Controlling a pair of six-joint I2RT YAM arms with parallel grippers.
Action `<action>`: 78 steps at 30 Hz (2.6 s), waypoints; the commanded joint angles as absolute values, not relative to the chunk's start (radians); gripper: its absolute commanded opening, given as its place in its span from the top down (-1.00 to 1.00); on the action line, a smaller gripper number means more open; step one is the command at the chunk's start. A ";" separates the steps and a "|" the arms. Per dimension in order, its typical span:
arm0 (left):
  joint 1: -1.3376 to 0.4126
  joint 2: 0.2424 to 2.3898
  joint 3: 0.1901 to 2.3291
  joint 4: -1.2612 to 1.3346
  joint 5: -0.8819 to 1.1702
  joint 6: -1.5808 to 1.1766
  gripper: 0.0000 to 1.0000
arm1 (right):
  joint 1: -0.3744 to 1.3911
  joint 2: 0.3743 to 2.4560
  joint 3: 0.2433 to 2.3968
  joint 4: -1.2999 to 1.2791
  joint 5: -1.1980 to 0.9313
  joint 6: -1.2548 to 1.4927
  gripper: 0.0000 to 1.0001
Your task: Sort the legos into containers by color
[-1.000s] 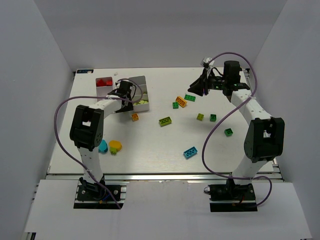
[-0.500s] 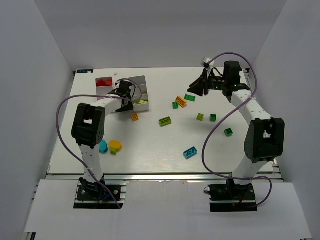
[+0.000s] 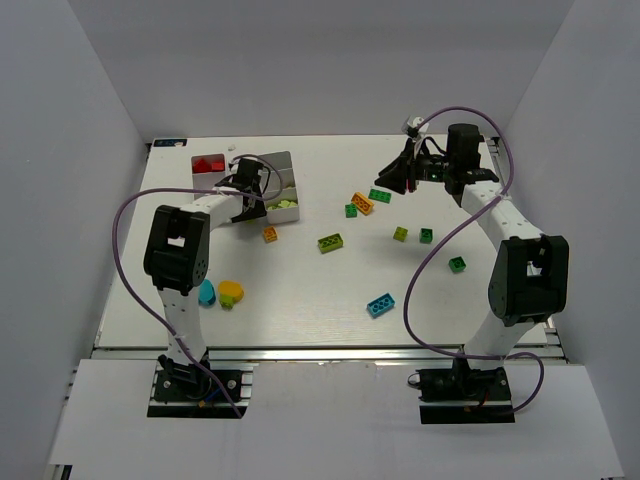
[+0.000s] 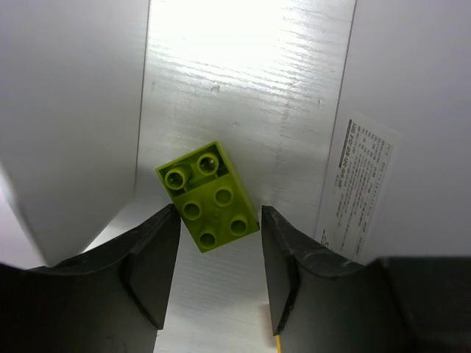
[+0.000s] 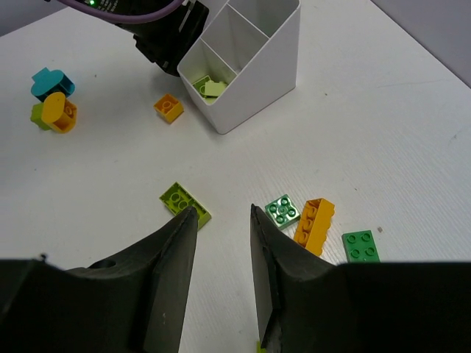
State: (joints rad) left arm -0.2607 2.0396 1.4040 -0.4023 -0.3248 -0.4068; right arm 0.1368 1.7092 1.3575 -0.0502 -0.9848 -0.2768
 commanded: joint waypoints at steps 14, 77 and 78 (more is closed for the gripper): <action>-0.261 1.971 1.352 -0.327 -0.256 -0.443 0.61 | 0.130 1.666 1.356 -0.023 -1.017 -0.267 0.19; -0.187 1.738 1.296 -0.058 0.419 -1.362 0.82 | 0.110 1.614 1.259 -0.011 -1.038 -0.258 0.20; -0.189 1.733 1.289 -0.054 0.405 -1.393 0.84 | 0.110 1.612 1.259 -0.011 -1.039 -0.256 0.20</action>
State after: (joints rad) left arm -0.1917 1.8008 1.3087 -0.0681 0.4290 -1.2476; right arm 0.1177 1.6482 1.2613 -0.0422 -1.0080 -0.2680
